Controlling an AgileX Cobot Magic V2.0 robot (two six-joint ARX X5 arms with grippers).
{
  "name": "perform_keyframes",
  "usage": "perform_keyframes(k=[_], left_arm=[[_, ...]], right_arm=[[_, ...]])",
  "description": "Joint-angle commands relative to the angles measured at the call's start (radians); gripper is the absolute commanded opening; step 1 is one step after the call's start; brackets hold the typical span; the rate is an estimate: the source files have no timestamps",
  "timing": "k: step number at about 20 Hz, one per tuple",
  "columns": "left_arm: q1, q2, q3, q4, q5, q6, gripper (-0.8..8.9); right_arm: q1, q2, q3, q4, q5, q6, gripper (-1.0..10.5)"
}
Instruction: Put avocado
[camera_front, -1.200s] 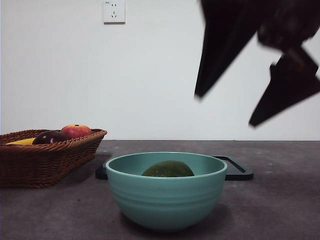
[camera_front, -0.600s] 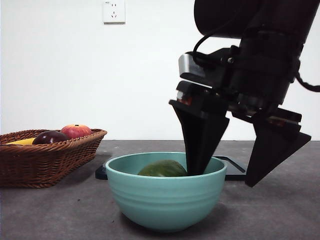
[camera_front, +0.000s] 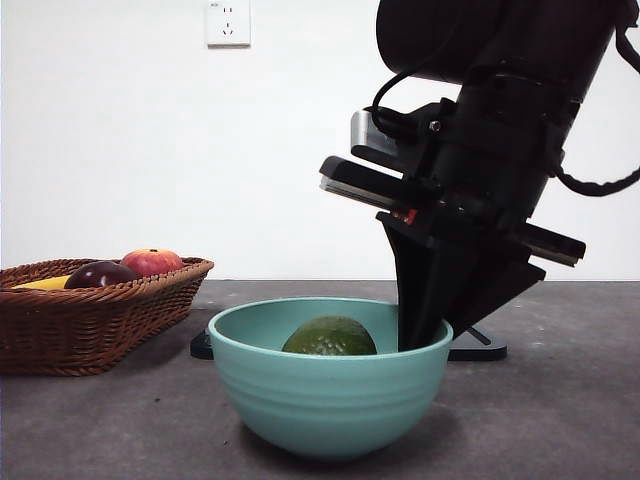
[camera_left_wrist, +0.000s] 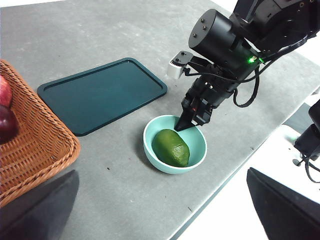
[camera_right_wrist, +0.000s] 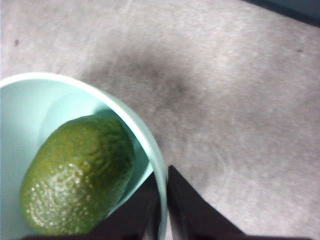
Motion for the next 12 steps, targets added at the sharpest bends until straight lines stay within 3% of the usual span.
perform_keyframes(k=[1,8,12], left_arm=[[-0.011,0.003,0.011,0.014,-0.003,0.002,5.93],[-0.011,0.003,0.011,0.014,-0.003,0.002,5.93],[-0.011,0.003,0.011,0.014,-0.003,0.002,5.93]], right_arm=[[-0.018,0.032,0.075,-0.021,0.006,0.025,0.1],[-0.192,0.243,0.473,-0.239,0.036,-0.06,0.1],[-0.269,0.404,0.714,-0.272,0.046,-0.097,0.1]])
